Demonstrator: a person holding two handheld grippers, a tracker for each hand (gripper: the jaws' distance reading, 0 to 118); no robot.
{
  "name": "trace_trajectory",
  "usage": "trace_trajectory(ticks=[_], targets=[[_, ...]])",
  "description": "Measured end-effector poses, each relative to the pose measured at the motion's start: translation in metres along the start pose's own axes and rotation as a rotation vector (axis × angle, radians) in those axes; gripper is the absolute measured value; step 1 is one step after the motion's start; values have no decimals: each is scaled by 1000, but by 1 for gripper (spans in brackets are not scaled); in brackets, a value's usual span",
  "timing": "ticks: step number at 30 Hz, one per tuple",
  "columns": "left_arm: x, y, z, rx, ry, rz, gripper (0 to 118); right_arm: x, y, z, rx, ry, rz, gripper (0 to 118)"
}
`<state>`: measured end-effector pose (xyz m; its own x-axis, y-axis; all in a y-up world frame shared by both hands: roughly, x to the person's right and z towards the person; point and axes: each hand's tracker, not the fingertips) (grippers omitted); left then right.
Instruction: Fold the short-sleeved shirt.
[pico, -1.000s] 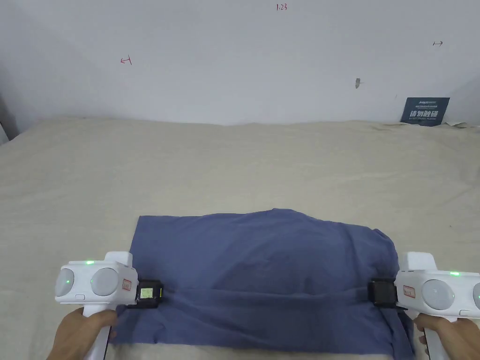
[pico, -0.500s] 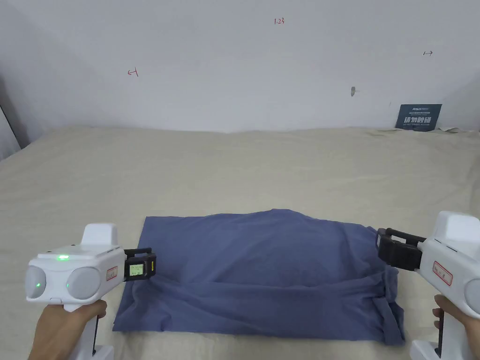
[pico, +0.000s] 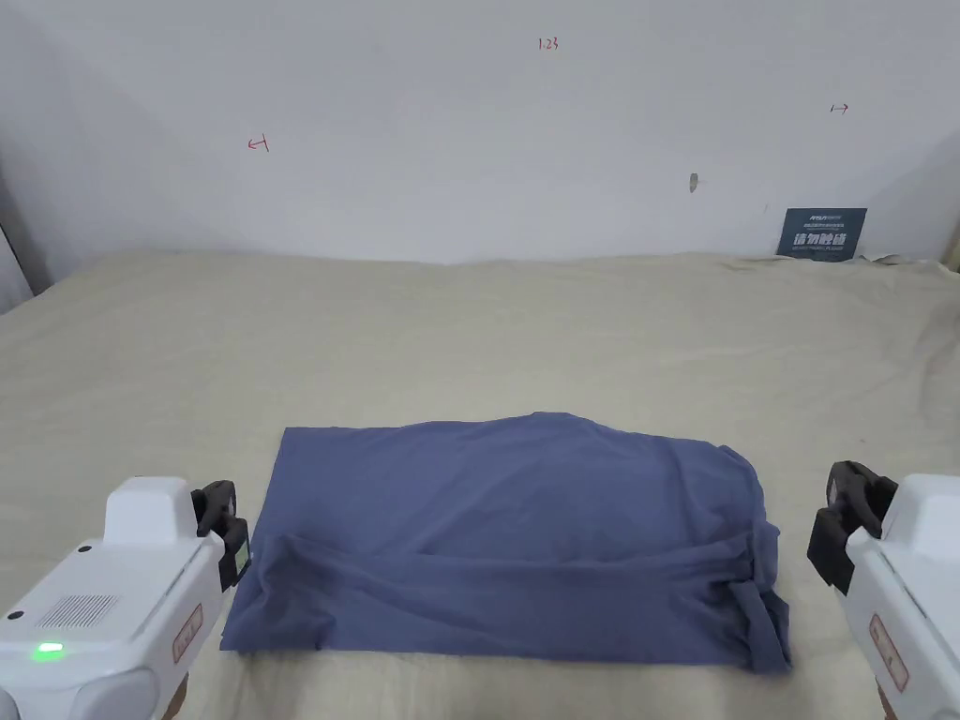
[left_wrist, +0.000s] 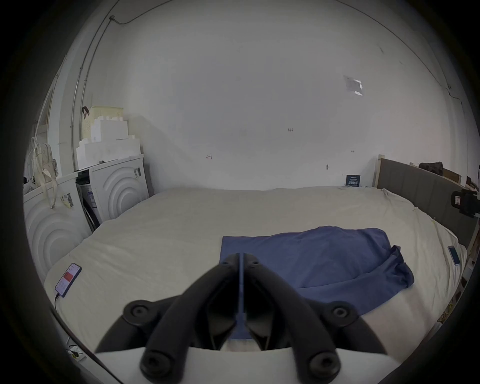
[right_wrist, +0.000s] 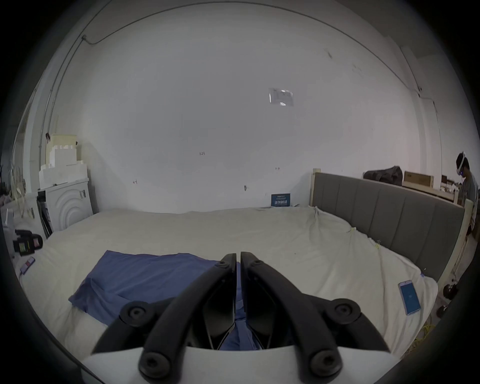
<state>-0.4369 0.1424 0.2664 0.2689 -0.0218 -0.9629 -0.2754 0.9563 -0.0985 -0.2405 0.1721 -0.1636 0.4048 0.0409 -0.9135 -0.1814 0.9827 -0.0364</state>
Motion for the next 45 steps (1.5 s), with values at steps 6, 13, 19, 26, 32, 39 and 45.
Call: trace_trajectory(ticks=[6, 13, 19, 26, 32, 39, 45], targets=[[1, -5, 5, 2, -2, -13, 0, -5, -7, 9, 28, -5, 61, 0], [4, 3, -12, -79, -32, -13, 0, 2, -3, -3, 23, 0, 41, 0], [-3, 2, -73, -373, -98, 40, 0, -7, -3, -18, -12, 17, 28, 0], [-15, -37, -130, -694, -100, 123, 0, -16, -10, -34, -63, 46, 26, 0], [-29, -65, -157, -807, -76, 118, 55, -19, -21, -45, -116, 51, 29, 0], [-36, -81, -167, -847, -26, 87, 79, -21, -32, -52, -162, 59, 19, 0], [-37, -84, -161, -874, -29, 142, 30, -23, -34, -54, -179, 63, 15, 0]])
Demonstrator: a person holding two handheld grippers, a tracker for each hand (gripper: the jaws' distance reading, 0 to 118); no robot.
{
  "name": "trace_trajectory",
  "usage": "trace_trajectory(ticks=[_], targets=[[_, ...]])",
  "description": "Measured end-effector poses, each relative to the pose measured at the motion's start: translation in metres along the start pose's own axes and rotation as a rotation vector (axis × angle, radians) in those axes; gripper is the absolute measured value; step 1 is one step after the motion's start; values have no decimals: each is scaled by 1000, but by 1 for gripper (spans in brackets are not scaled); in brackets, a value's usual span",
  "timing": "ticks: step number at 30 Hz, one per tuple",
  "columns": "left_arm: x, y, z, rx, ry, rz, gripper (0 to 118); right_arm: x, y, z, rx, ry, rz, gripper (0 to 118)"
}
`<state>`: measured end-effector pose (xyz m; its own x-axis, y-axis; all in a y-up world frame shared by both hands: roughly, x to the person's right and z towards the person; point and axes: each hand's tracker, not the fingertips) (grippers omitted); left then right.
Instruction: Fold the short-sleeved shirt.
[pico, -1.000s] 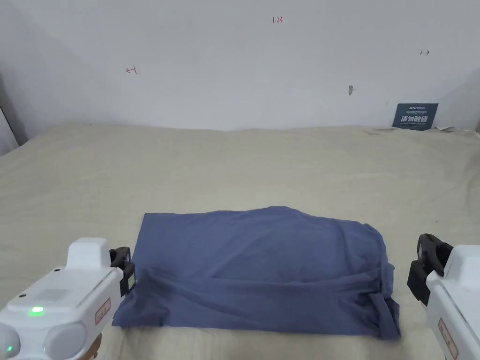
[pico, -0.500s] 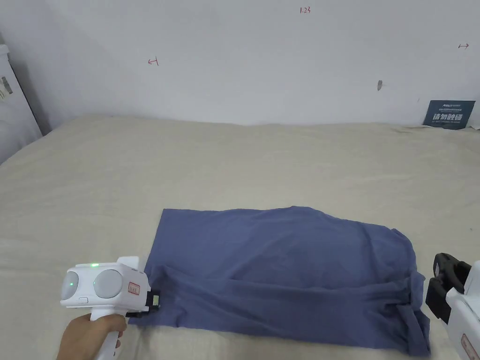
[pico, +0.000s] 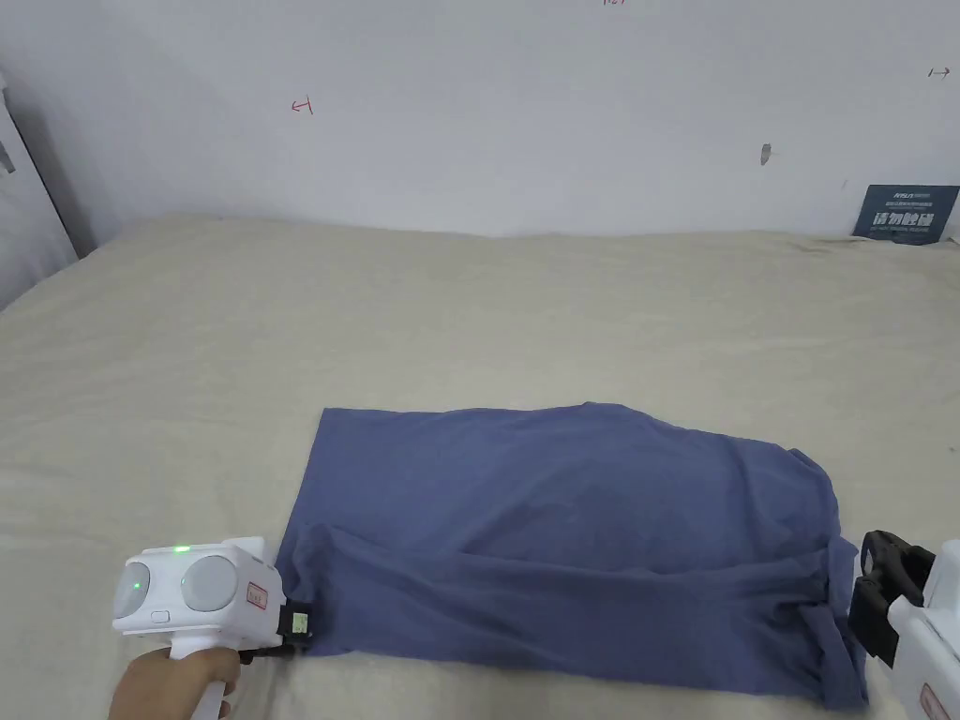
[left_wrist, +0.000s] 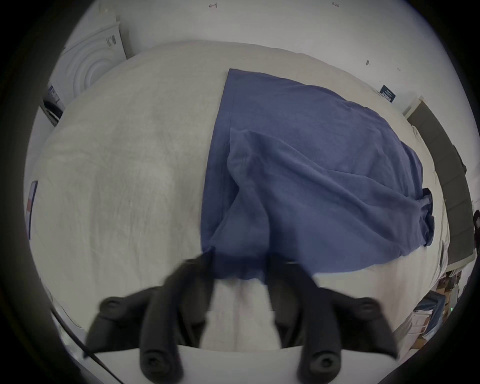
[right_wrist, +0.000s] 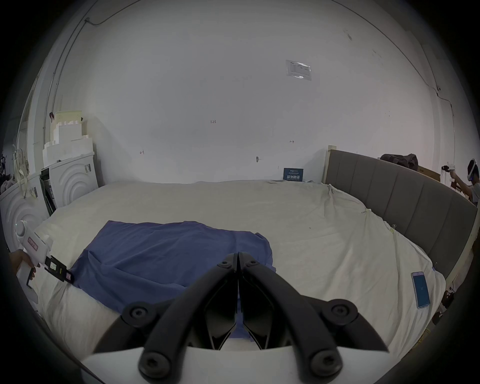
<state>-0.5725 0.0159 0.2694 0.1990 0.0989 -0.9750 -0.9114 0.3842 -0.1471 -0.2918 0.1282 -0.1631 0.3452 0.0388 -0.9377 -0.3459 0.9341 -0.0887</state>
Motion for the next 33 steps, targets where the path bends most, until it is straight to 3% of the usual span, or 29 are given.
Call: trace_trajectory(ticks=[3, 5, 9, 14, 17, 20, 21, 22, 24, 30, 32, 33], targets=[[-4, 8, -5, 1, -18, -16, 9, 3, 0, 1, -8, -1, -2, 0], [-3, 13, -6, 1, -28, -16, 3, 6, 0, 1, -12, 0, -1, 0], [1, 13, 1, 33, -27, -38, 0, 17, -1, -5, -71, 8, -31, 0], [4, 12, 21, 76, -47, -44, 0, 53, -19, -49, -306, 39, -120, 0], [5, 11, 29, 90, -59, -50, 0, 68, -36, -79, -421, 37, -113, 4], [8, 9, 39, 100, -64, -53, 0, 75, -51, -100, -473, 28, -141, 25], [9, 9, 41, 103, -66, -51, 0, 72, -56, -107, -503, 33, -156, 39], [9, 9, 42, 104, -70, -49, 0, 73, -61, -114, -531, 34, -153, 67], [7, 8, 38, 106, -74, -47, 0, 70, -69, -124, -576, 23, -135, 91], [12, 4, 52, 110, -79, -51, 0, 47, -84, -130, -650, 13, -86, 92], [10, 4, 47, 111, -79, -51, 0, 43, -87, -132, -652, 6, -85, 85], [10, 3, 47, 109, -79, -50, 0, 41, -86, -129, -653, 7, -82, 74]])
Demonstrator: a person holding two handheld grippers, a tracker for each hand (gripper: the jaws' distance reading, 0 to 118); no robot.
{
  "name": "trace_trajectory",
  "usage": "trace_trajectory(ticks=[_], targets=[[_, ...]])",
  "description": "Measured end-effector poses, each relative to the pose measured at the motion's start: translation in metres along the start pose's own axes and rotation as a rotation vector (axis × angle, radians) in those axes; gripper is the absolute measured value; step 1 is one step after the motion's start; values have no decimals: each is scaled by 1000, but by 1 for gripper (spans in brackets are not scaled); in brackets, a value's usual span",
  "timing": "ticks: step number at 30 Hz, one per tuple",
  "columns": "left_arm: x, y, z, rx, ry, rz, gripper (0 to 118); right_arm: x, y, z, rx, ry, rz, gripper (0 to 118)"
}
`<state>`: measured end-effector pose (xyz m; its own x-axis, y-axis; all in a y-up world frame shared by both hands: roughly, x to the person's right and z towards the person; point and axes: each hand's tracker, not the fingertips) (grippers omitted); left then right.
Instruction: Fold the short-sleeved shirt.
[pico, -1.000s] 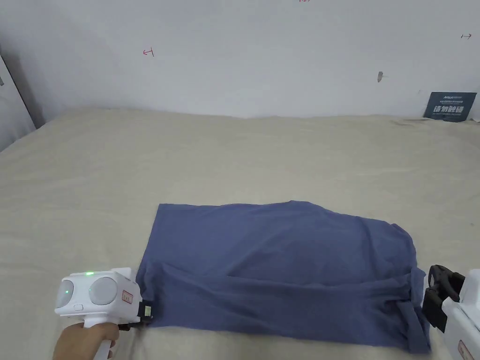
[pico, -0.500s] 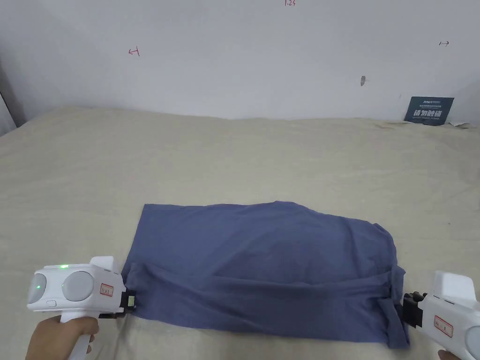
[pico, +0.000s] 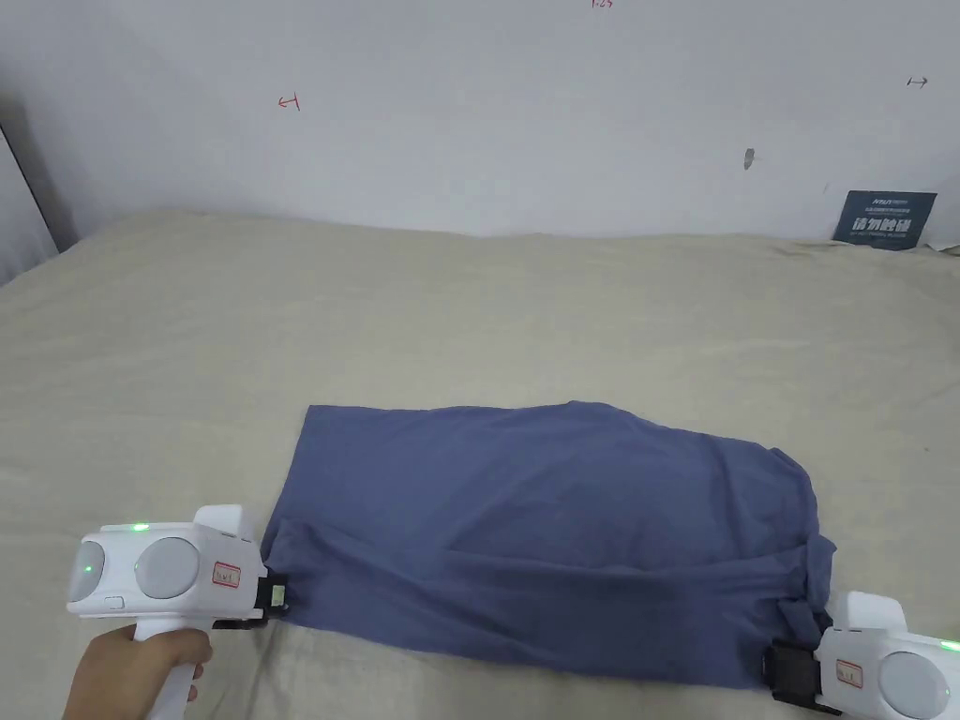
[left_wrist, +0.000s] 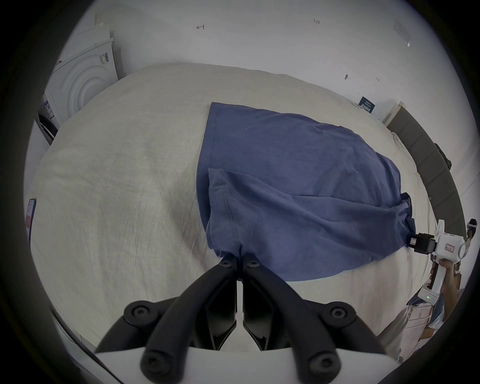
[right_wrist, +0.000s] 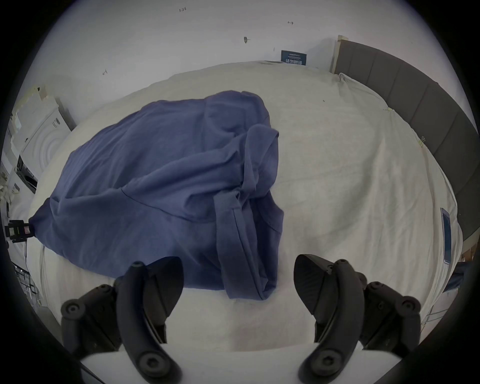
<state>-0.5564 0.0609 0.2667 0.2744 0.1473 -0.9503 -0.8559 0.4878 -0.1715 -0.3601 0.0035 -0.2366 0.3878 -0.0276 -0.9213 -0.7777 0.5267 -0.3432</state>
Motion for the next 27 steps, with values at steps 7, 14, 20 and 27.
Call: trace_trajectory(ticks=[7, 14, 20, 27], targets=[[-7, -2, -3, 6, 5, 2, 0, -9, -6, 17, 24, 62, -12, 7], [-13, -18, 7, 27, -3, 19, 0, 10, -16, 59, 90, 121, -26, 7], [-20, -41, 32, 24, -23, 40, 0, 18, -32, 105, 88, 154, -30, 7], [-36, -90, 48, -12, -33, 26, 0, 15, -75, 139, 53, 163, -20, 7]])
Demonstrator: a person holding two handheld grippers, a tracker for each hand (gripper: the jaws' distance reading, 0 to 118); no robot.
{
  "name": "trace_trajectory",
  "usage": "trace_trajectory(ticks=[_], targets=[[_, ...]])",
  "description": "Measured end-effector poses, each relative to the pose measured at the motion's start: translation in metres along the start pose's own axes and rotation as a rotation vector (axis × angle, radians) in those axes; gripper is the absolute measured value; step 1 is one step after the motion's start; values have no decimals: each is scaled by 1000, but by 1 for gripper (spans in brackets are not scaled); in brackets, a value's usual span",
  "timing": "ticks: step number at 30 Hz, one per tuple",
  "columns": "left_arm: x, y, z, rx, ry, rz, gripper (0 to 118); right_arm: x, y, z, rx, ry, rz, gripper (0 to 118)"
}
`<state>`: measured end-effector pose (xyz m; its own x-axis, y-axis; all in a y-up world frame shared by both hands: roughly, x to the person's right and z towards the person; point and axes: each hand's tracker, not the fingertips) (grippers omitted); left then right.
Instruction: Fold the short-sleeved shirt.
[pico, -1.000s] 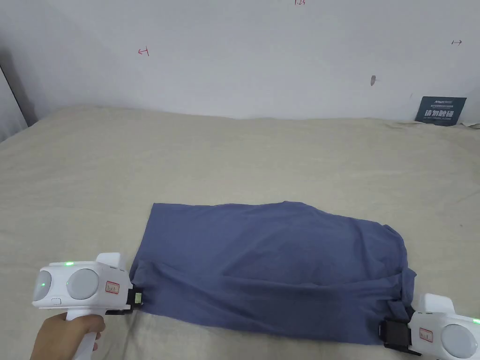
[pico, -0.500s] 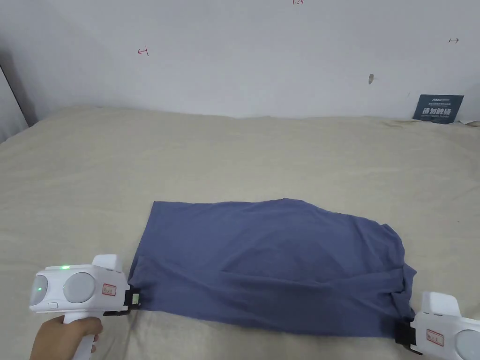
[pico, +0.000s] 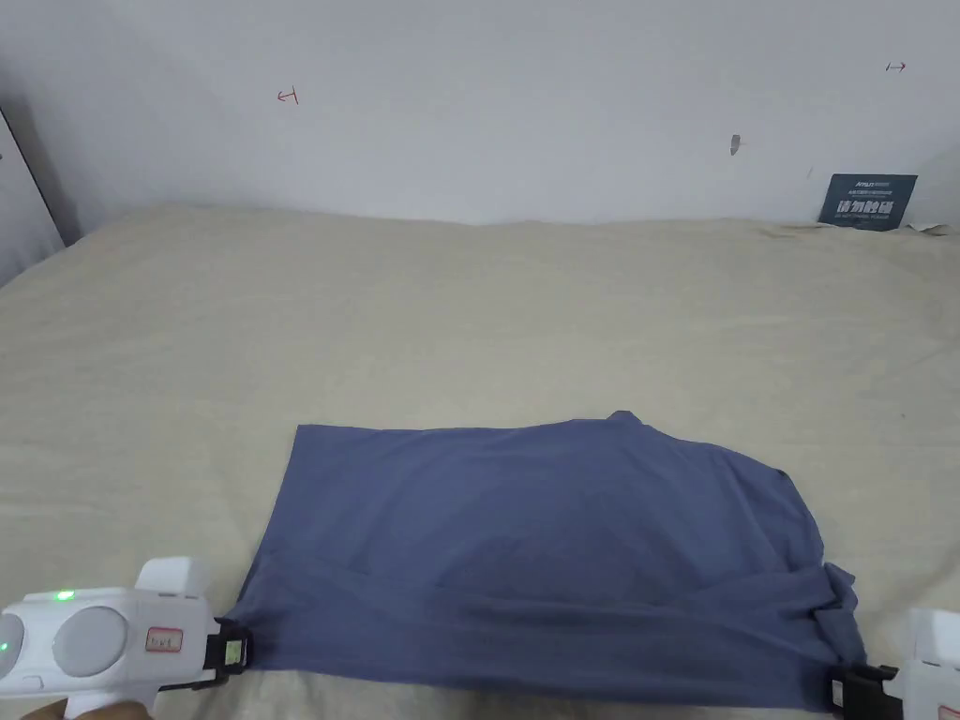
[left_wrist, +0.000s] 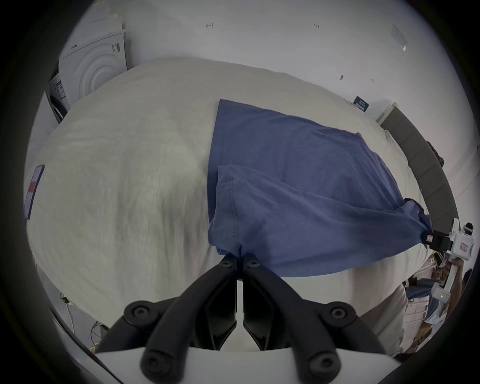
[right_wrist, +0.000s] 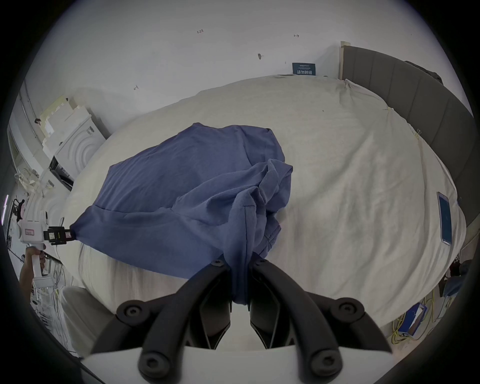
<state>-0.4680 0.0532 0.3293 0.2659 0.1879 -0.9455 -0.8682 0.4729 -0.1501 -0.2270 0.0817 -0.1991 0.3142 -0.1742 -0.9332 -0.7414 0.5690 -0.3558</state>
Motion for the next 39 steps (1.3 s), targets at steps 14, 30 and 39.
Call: trace_trajectory(ticks=[14, 30, 39], targets=[[-2, -39, -35, -76, 80, -5, 0, 25, -59, -59, -83, -70, -56, 8], [31, -2, 11, 95, 136, -52, 109, 2, -4, -3, 136, -72, -9, 99], [68, 58, 76, 427, 148, -104, 108, -51, 55, 55, 553, -173, 130, 103]])
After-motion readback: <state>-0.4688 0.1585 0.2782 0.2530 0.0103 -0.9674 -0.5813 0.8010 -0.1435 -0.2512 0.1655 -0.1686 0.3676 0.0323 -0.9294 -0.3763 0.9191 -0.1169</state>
